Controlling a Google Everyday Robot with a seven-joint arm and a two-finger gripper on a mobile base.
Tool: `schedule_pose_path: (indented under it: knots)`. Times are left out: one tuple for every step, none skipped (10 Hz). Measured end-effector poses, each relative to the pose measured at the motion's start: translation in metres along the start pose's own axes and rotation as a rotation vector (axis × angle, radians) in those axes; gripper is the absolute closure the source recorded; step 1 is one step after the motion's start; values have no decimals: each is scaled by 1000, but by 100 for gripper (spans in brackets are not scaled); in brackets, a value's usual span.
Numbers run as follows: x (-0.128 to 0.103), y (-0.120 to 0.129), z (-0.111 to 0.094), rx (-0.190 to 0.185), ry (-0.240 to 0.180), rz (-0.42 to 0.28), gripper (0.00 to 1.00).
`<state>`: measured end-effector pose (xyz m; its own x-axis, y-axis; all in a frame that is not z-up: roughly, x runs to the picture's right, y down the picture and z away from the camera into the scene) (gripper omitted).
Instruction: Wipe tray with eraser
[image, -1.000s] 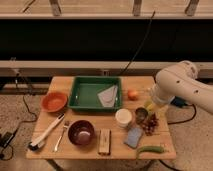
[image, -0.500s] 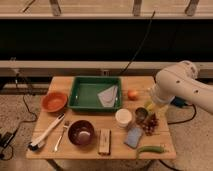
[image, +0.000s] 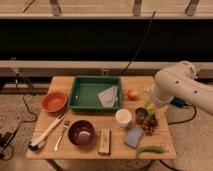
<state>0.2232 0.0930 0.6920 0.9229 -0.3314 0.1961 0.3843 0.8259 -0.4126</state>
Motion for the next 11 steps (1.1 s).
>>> schedule_pose_path:
  knots:
    - [-24, 6, 1, -13, -20, -64, 20]
    - [-43, 8, 3, -22, -33, -101, 20]
    - [-64, 9, 5, -33, -44, -140, 20]
    - [-90, 9, 9, -48, -60, -184, 20]
    - [-123, 10, 14, -67, -79, -241, 20]
    - [-150, 12, 20, -88, -92, -290, 20]
    - [-167, 15, 28, -108, -100, -327, 20]
    - [-189, 20, 46, -139, -111, -376, 20]
    - [-198, 24, 57, -159, -120, -399, 20]
    - [-205, 29, 68, -178, -127, -421, 20]
    - [-213, 35, 81, -203, -139, -444, 20]
